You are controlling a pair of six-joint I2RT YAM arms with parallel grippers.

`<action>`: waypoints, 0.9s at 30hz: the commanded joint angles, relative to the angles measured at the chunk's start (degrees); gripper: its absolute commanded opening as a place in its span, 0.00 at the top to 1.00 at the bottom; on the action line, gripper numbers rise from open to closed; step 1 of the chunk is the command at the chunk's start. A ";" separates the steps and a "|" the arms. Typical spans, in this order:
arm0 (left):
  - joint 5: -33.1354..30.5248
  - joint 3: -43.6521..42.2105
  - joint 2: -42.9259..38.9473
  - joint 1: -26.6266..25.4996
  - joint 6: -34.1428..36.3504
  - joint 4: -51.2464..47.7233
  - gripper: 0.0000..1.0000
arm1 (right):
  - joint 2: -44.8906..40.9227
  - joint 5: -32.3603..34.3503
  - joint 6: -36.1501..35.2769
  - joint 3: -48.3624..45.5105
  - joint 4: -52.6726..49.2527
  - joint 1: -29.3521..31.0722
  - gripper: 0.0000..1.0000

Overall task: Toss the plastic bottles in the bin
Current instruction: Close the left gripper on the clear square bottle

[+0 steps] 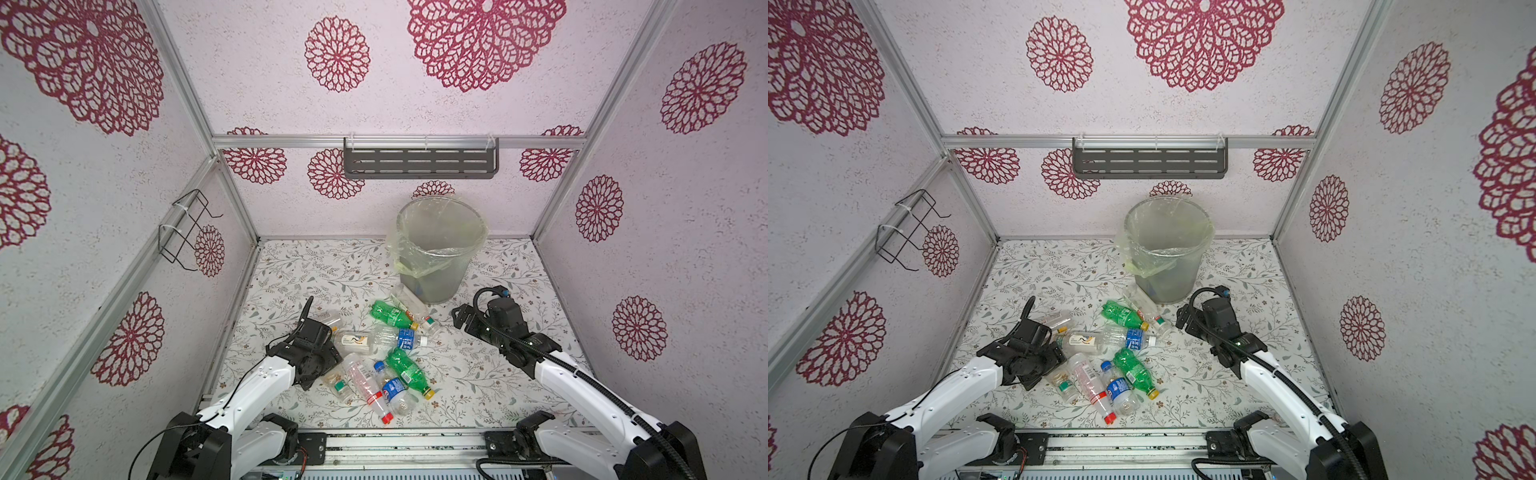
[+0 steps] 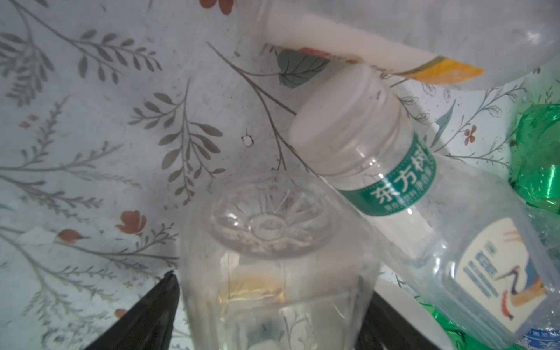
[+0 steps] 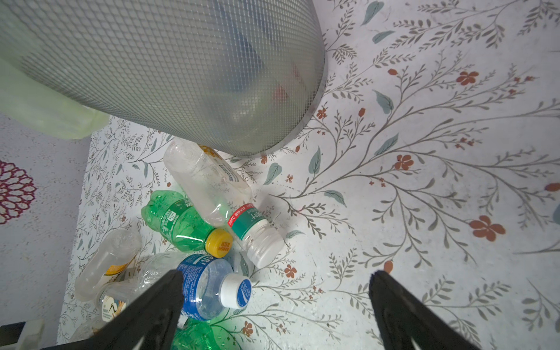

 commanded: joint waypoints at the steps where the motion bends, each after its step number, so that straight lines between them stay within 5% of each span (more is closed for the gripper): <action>1: -1.00 -0.48 0.72 -0.23 -0.21 1.62 0.16 | -0.13 0.45 0.87 0.21 0.96 -0.18 0.01; 13: -1.35 -0.62 1.76 -0.24 -0.04 2.15 0.41 | 0.40 0.24 1.13 -0.08 1.58 -0.25 0.01; 27: -2.28 0.19 -0.43 -0.24 -0.21 -0.74 0.46 | 0.49 0.09 1.21 -0.32 1.75 -0.20 0.01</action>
